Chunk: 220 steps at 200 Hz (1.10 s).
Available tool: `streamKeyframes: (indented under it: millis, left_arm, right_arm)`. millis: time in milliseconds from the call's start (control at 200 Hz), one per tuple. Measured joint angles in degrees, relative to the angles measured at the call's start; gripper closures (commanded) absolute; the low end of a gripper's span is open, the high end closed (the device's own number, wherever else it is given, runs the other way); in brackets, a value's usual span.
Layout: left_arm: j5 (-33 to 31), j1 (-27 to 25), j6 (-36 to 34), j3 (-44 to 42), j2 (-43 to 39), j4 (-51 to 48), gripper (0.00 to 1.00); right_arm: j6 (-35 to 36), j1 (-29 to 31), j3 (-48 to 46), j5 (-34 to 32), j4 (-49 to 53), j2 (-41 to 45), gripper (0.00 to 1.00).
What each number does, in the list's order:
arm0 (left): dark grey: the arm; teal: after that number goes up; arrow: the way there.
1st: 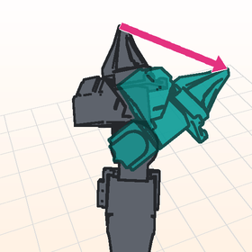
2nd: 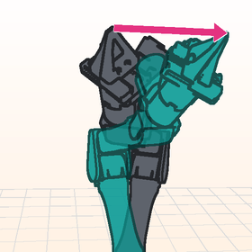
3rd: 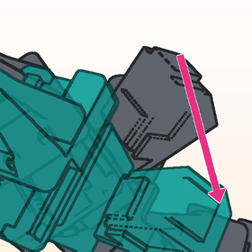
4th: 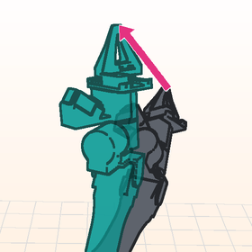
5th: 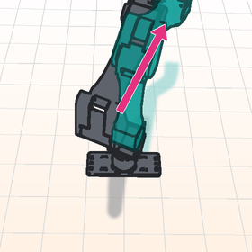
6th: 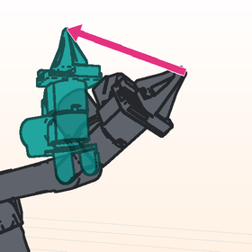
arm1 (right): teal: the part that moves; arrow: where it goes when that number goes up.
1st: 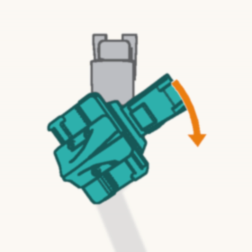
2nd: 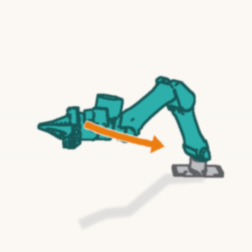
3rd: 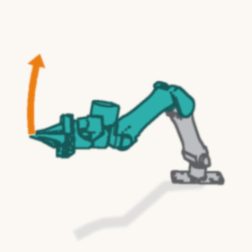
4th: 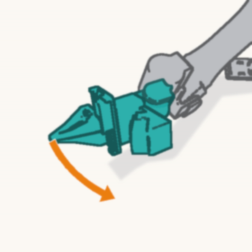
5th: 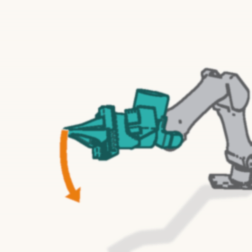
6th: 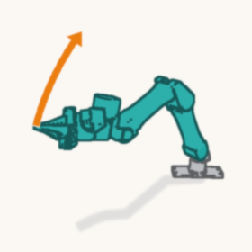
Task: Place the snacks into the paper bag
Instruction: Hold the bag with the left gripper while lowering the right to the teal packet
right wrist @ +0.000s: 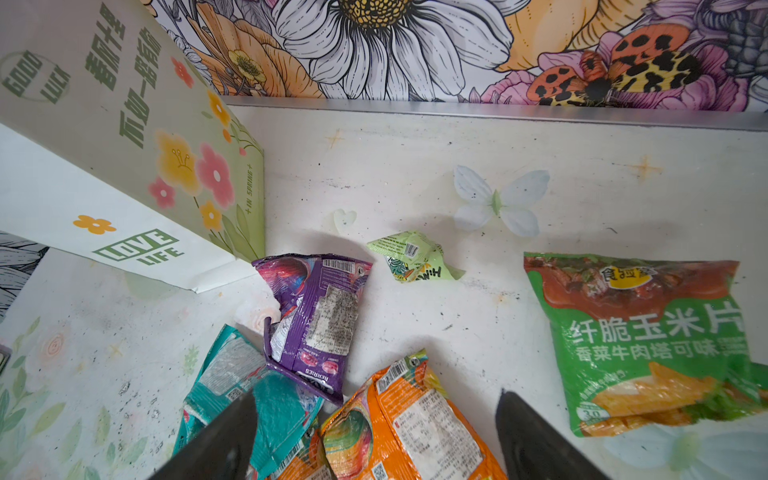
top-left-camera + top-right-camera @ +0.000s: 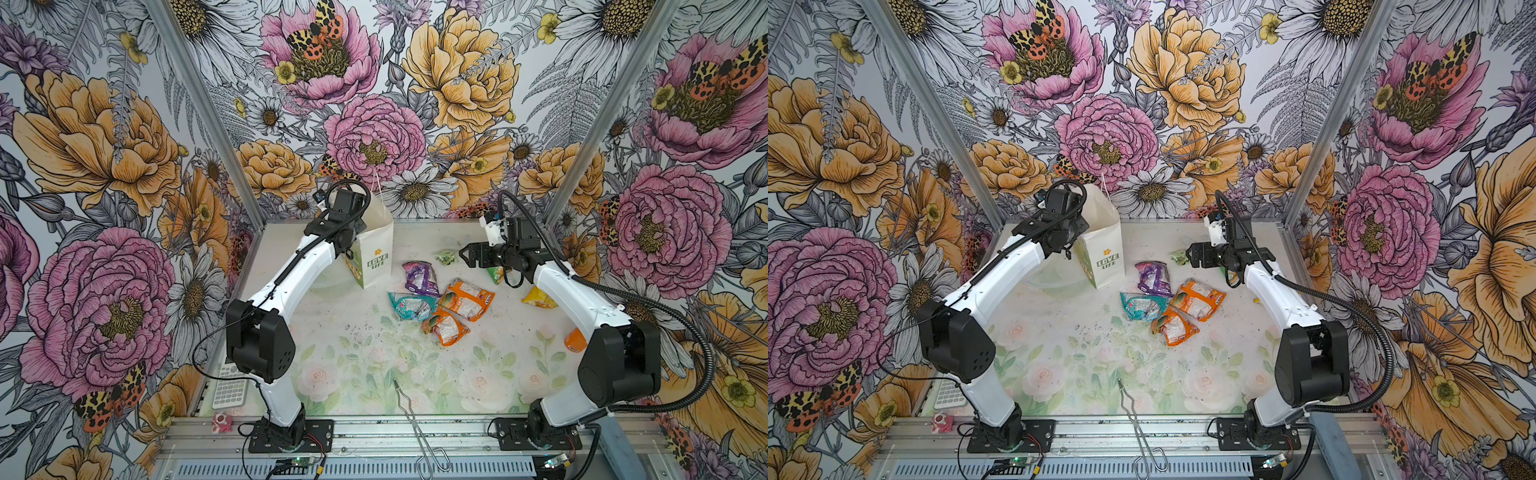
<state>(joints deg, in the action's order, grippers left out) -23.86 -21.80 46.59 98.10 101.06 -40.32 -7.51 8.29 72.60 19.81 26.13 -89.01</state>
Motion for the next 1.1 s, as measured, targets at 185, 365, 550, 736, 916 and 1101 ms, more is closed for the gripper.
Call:
streamKeyframes:
  millis: [185,365,550,736,916,1101]
  left_arm:
    - [1.03,0.37,-0.02,-0.31,0.0,0.0,0.79]
    - [1.86,0.57,-0.02,-0.31,0.0,0.0,0.84]
    - [2.64,0.68,-0.15,-0.31,0.0,0.0,0.97]
    - [3.43,0.83,-0.26,-0.31,0.0,0.02,1.0]
    - [4.52,1.25,-1.18,-0.42,0.0,0.2,1.0]
    - [7.85,1.55,-3.74,-3.5,-2.01,3.26,1.0]
  right_arm:
    - [-0.02,0.39,0.0,0.0,0.0,0.0,0.09]
    - [-0.15,0.7,0.0,0.0,0.0,0.0,0.09]
    - [-0.15,0.79,0.0,0.0,0.0,0.0,0.1]
    - [-0.83,0.96,0.0,0.07,0.0,0.0,0.11]
    - [-5.99,1.97,0.0,0.66,0.0,0.0,0.14]
    - [-14.27,4.24,-0.02,0.81,-0.02,-0.74,0.14]
